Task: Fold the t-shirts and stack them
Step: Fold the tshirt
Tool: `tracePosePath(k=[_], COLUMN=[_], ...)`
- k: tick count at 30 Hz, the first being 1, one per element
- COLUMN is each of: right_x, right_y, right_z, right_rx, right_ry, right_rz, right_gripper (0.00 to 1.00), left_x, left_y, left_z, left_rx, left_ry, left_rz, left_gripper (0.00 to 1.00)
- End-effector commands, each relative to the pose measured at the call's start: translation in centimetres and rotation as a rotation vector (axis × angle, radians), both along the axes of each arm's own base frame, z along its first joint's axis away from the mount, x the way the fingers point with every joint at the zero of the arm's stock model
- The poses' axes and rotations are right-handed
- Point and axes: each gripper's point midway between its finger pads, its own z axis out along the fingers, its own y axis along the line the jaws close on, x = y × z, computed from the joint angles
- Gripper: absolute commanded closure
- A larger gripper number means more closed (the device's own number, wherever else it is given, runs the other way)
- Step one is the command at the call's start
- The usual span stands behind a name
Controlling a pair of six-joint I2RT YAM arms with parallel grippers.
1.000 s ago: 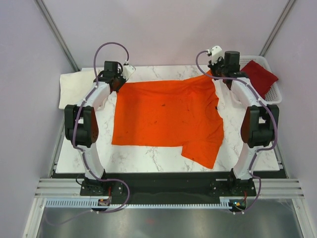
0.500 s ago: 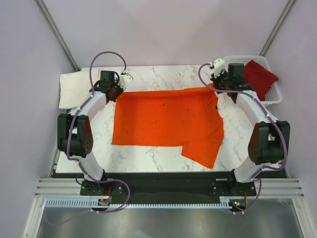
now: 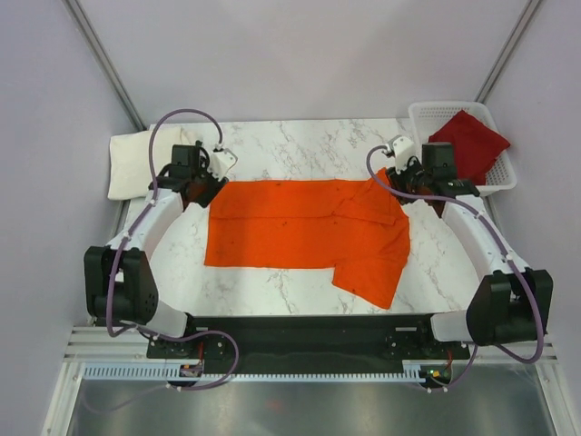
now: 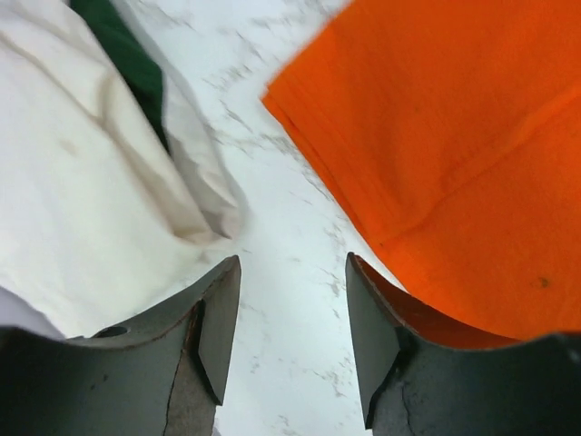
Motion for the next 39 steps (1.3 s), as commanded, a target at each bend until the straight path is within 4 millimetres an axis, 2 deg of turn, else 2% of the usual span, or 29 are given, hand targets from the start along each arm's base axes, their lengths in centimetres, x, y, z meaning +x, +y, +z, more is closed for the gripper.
tracePosePath(k=[1, 2, 3, 4, 5, 6, 7, 8, 9, 10, 12, 13, 14, 16, 17, 21, 28, 36, 38, 39], right_x=[4.5, 5.6, 7.5, 8.7, 9.6, 11.2, 11.6, 12.1, 13.1, 13.5, 14.6, 14.8, 15.3, 15.0, 15.1, 14.4, 14.0, 15.7, 16.4, 16.5], right_y=[-1.0, -1.0, -1.5, -1.4, -1.4, -1.8, -1.4, -1.3, -0.8, -2.1, -2.5, -2.8, -2.8, -2.9, -2.9, -2.6, -1.9, -2.1, -2.2, -2.2], right_z=[4.3, 3.9, 5.1, 2.1, 1.3, 2.0, -1.2, -2.0, -1.5, -3.7, -3.7, -4.9, -4.4, -5.5, -5.4, -6.3, -7.2, -8.4, -8.2, -8.8], right_rx=[-0.029, -0.022, -0.009, 0.012, 0.038, 0.062, 0.093, 0.117, 0.139, 0.156, 0.197, 0.208, 0.230, 0.256, 0.265, 0.308, 0.365, 0.366, 0.365, 0.367], right_ry=[-0.138, -0.120, -0.140, -0.052, -0.023, -0.031, 0.061, 0.093, 0.089, 0.145, 0.149, 0.181, 0.175, 0.234, 0.238, 0.271, 0.312, 0.317, 0.303, 0.312], right_rz=[-0.037, -0.049, -0.075, -0.080, -0.096, -0.118, -0.107, -0.112, -0.100, -0.127, -0.140, -0.150, -0.140, -0.140, -0.133, -0.102, -0.087, -0.102, -0.102, -0.104], right_gripper=[0.59, 0.59, 0.59, 0.59, 0.59, 0.59, 0.59, 0.60, 0.60, 0.60, 0.60, 0.60, 0.60, 0.60, 0.60, 0.60, 0.60, 0.59, 0.59, 0.58], left_x=[3.1, 3.8, 4.3, 4.7, 5.5, 5.1, 5.4, 6.0, 5.8, 6.0, 6.2, 5.9, 6.3, 6.0, 6.1, 6.1, 5.5, 5.2, 5.0, 4.9], left_y=[-0.4, -0.4, -0.7, -0.9, -1.2, -1.7, -2.0, -2.3, -2.6, -2.9, -3.9, -4.1, -4.4, -5.1, -5.2, -4.5, -3.8, -2.9, -2.7, -2.5], left_z=[5.0, 5.8, 5.4, 3.0, 3.6, 2.7, 0.7, 1.0, 0.2, -0.2, -1.4, -1.8, -2.3, -2.7, -2.9, -5.2, -7.5, -8.9, -9.2, -9.4], left_rx=[-0.027, -0.028, -0.037, -0.039, -0.061, -0.083, -0.091, -0.117, -0.140, -0.157, -0.224, -0.242, -0.262, -0.295, -0.293, -0.259, -0.249, -0.227, -0.215, -0.212], left_ry=[-0.125, -0.096, -0.062, 0.023, 0.025, 0.084, 0.143, 0.144, 0.182, 0.197, 0.246, 0.277, 0.300, 0.339, 0.342, 0.390, 0.445, 0.470, 0.473, 0.478], left_rz=[0.002, 0.009, 0.009, 0.007, 0.018, 0.006, 0.013, 0.039, 0.041, 0.044, 0.043, 0.048, 0.064, 0.061, 0.059, 0.080, 0.114, 0.134, 0.136, 0.138], left_gripper=[0.42, 0.43, 0.44, 0.50, 0.53, 0.56, 0.59, 0.59, 0.59, 0.59, 0.59, 0.59, 0.59, 0.58, 0.58, 0.58, 0.59, 0.59, 0.59, 0.59])
